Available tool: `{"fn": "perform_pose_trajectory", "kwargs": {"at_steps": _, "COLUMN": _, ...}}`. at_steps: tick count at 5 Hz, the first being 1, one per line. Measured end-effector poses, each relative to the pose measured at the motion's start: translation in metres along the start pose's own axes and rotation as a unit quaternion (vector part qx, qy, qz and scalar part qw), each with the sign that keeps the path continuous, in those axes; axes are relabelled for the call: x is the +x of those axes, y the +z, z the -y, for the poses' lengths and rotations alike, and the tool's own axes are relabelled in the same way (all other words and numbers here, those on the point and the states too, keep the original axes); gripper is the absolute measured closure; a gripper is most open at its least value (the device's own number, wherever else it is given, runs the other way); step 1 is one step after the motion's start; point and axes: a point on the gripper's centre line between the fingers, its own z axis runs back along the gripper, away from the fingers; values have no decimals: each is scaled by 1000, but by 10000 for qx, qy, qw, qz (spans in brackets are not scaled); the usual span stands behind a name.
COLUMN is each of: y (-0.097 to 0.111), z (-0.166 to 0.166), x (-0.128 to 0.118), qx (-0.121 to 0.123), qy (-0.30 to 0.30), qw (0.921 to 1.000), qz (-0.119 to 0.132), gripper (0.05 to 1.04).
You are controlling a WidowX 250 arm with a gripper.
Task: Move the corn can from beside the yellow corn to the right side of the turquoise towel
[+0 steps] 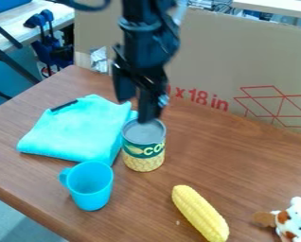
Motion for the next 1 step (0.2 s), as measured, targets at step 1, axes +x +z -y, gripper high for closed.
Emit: {"fn": "perform_pose_trajectory", "kwargs": {"at_steps": 1, "y": -19, "z": 36, "x": -4, "qx": 39, "qy": 19, "qw": 9997, "qz": -228, "gripper": 82}}
